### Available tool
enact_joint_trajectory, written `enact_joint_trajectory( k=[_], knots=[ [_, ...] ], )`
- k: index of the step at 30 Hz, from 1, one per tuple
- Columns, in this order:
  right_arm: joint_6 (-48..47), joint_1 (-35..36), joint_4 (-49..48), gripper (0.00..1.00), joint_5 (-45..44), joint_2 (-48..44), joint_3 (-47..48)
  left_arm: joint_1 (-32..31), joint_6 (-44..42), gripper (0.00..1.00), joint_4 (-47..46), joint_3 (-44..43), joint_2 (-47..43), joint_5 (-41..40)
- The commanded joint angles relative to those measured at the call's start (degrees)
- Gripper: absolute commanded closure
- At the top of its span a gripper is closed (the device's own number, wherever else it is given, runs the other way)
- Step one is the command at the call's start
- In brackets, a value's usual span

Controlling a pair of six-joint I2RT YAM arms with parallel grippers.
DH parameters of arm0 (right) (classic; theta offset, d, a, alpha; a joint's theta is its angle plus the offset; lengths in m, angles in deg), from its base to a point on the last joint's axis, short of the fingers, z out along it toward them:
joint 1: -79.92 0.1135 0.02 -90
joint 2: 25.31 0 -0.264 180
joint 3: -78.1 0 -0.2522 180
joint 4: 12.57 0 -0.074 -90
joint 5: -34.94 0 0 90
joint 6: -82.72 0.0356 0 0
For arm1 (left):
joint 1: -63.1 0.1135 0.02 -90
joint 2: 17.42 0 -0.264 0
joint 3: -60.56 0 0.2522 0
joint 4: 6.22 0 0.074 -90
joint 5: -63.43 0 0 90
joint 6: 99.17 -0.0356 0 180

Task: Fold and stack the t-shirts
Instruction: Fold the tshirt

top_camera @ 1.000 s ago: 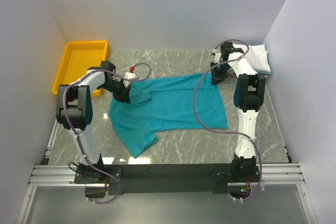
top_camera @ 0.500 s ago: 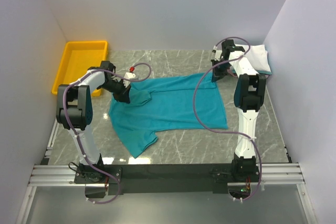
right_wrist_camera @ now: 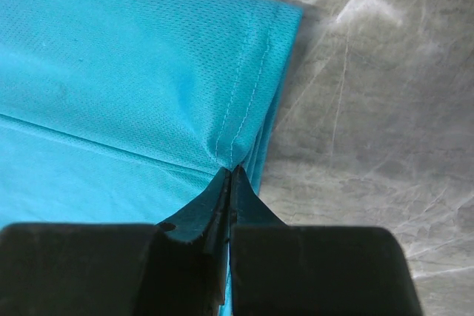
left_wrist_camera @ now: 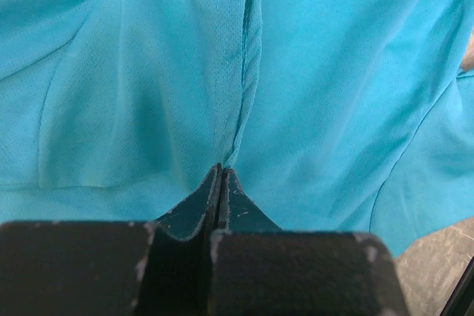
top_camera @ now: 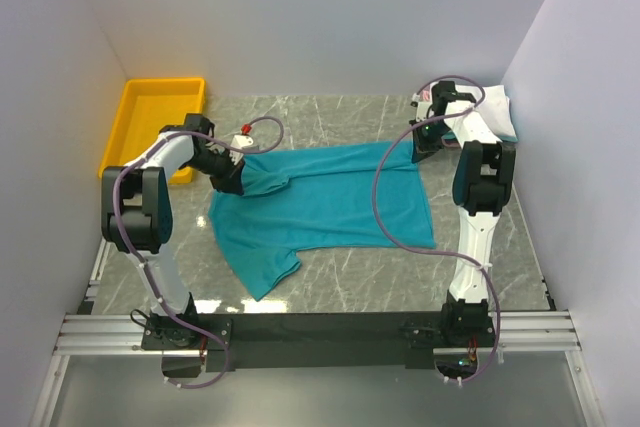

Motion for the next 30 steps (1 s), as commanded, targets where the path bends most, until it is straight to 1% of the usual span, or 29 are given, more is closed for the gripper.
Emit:
enact_joint_trajectory(
  k=[1, 11, 15, 16, 17, 18, 19, 20, 21, 22, 23, 26, 28, 29, 30],
  knots=[
    [-2.23, 0.2, 0.39, 1.0, -1.06, -1.88, 1.1, -0.04, -1.38, 0.99, 0.72, -0.49, -0.66, 1.89],
    [-4.51, 0.73, -0.92, 1.0, -5.19, -3.19, -2.93, -1.18, -3.06, 0.99, 1.34, 2.14, 0.05, -0.56],
    [-5.39, 0.99, 0.39, 1.0, -6.16, -2.14, -2.42, -1.19, -3.32, 0.99, 1.33, 2.41, 1.45, -2.23],
    [-5.57, 1.08, 0.83, 0.97, -6.16, -2.14, -2.24, -1.19, -2.97, 0.99, 1.33, 2.24, 1.72, -2.67],
    [-5.74, 1.08, 1.18, 0.94, -6.16, -2.14, -2.06, -1.19, -2.79, 0.96, 1.16, 2.24, 1.9, -3.11],
    [-6.27, 1.17, 1.62, 0.89, -6.07, -2.14, -1.71, -1.19, -2.53, 0.9, 1.5, 1.97, 2.07, -3.38],
    [-6.62, 1.08, 2.32, 0.72, -5.81, -2.14, -1.1, -1.1, -2.44, 0.84, 2.46, 1.01, 1.99, -3.03],
    [-6.88, 1.17, 3.28, 0.66, -5.98, -2.23, 0.21, -0.84, -2.44, 0.74, 3.17, 0.4, 1.64, -2.33],
    [-7.32, 0.99, 3.29, 0.61, -6.07, -3.27, 0.74, 0.12, -2.18, 0.71, 3.79, -0.31, 0.59, -1.11],
    [-7.59, 0.9, 3.12, 0.53, -6.07, -3.98, 1.1, 0.74, -1.91, 0.69, 4.4, -1.79, -0.03, 0.9],
    [-8.02, 0.99, 2.42, 0.52, -6.07, -4.85, 1.71, 1.71, -1.48, 0.65, 4.41, -2.85, -0.56, 1.88],
    [-7.59, 1.08, 0.41, 0.5, -4.32, -7.76, 3.56, 6.01, 2.38, 0.63, 2.92, -7.6, -1.18, 5.04],
    [-7.15, 1.69, -0.4, 0.51, -3.7, -8.12, 4.79, 6.64, 8.44, 0.62, -1.02, -8.92, -1.09, 4.97],
    [-6.63, 3.35, -0.66, 0.52, -4.05, -7.59, 6.53, 6.46, 10.46, 0.62, -6.18, -8.67, -1.18, 3.92],
    [-6.27, 3.97, -0.84, 0.53, -4.31, -6.37, 7.33, 6.46, 14.74, 0.62, -9.1, -8.14, -1.35, 3.3]
  ],
)
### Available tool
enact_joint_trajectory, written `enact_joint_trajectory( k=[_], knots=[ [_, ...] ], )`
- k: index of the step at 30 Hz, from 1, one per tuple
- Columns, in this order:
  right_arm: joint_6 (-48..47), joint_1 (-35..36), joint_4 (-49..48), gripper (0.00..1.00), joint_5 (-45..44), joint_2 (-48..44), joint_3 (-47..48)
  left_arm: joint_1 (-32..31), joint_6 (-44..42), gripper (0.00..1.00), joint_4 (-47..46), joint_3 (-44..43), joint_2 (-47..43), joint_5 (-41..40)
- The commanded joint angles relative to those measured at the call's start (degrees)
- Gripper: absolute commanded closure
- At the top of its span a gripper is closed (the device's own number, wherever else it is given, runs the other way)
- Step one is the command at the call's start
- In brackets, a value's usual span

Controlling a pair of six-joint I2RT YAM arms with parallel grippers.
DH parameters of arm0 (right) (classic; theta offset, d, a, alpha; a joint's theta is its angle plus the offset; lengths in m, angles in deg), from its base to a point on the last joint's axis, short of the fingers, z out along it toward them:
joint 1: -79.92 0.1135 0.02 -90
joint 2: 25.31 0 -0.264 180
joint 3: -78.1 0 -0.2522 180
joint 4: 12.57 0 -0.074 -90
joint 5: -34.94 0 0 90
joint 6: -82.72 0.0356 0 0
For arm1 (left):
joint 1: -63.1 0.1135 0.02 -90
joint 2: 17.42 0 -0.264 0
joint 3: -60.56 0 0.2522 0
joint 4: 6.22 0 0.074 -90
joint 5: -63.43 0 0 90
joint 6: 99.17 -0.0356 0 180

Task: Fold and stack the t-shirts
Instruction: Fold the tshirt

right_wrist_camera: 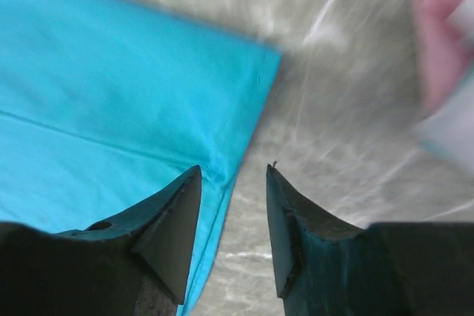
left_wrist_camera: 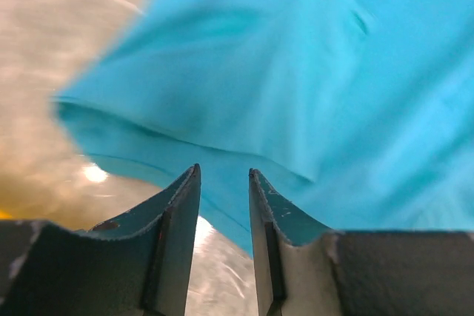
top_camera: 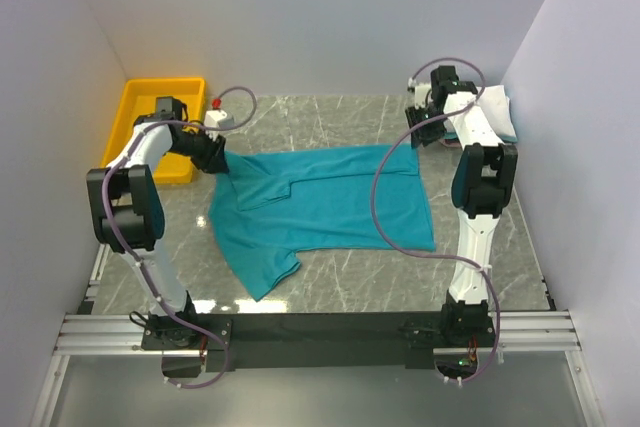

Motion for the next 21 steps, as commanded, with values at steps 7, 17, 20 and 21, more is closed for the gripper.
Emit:
enact_joint_trajectory(
  k=[7, 17, 20, 21],
  knots=[
    [4.41, 6.01, -3.81, 0.65, 1.0, 3.14, 8.89, -3.32, 24.43, 0.68, -27.66, 2.61, 0.12, -8.43],
    [6.52, 6.62, -4.61, 0.67, -2.51, 8.58, 7.49, -3.33, 32.7, 0.65, -32.86, 3.32, 1.27, -20.58],
    [6.88, 6.62, -3.56, 0.68, -2.96, 9.91, 8.37, -2.63, 33.49, 0.64, -31.46, 4.37, 0.57, -20.58],
    [6.96, 6.54, -3.47, 0.68, -3.39, 10.08, 8.28, -2.36, 33.93, 0.64, -31.54, 5.25, 0.39, -20.58]
  ],
)
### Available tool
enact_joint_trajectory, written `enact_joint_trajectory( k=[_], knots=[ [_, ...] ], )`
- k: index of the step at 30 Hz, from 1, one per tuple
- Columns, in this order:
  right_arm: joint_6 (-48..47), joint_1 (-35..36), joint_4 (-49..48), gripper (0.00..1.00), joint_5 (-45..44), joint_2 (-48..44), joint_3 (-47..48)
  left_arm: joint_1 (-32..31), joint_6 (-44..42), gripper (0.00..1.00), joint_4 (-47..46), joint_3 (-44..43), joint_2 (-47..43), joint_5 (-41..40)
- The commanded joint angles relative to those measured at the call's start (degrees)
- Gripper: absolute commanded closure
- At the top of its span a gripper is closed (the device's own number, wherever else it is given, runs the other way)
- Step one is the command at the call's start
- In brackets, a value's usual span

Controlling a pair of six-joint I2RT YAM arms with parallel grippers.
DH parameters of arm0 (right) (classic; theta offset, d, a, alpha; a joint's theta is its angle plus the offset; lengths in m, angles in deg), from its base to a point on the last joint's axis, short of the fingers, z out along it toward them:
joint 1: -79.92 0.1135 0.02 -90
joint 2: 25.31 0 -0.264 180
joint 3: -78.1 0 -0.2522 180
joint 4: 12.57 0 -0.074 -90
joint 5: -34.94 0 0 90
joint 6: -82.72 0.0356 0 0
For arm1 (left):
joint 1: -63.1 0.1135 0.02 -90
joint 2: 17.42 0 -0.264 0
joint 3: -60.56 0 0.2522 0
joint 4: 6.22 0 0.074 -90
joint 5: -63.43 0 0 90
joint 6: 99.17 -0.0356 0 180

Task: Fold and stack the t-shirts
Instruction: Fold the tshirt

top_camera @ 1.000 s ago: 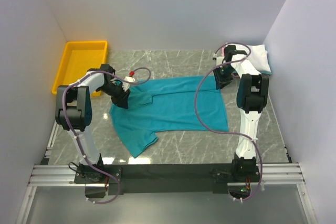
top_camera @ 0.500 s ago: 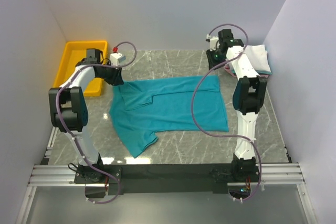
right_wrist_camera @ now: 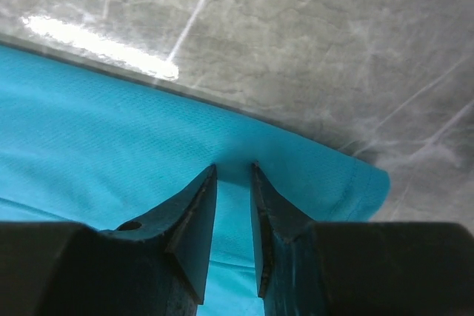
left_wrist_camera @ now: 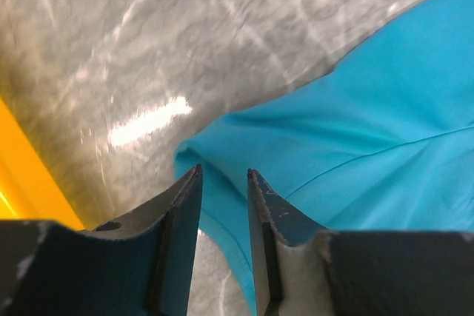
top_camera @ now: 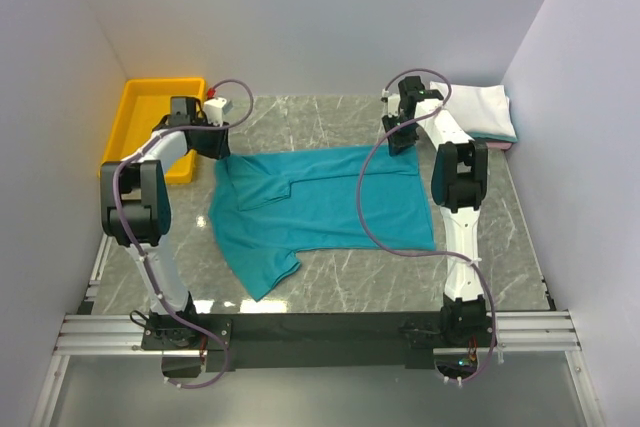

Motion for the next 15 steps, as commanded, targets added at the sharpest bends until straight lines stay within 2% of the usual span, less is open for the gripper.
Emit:
enact_joint_trajectory(
  k=[1, 4, 6, 15],
  knots=[
    [1.13, -0.3, 0.27, 0.68, -1.76, 0.34, 1.15, 0.76, 2.9, 0.63, -1.01, 1.73, -2.1, -1.15],
    [1.04, -0.22, 0.1, 0.68, -2.28, 0.34, 1.15, 1.2, 3.95, 0.61, -0.92, 1.74, -1.31, -0.36],
    [0.96, -0.22, 0.53, 0.74, -2.81, 0.69, 1.85, 1.38, 5.09, 0.61, -0.66, 0.6, 0.0, 0.61],
    [0.87, -0.13, 0.97, 0.74, -3.51, 0.43, 1.85, 1.82, 9.4, 0.61, -0.22, -4.94, 5.19, 4.91]
  ],
)
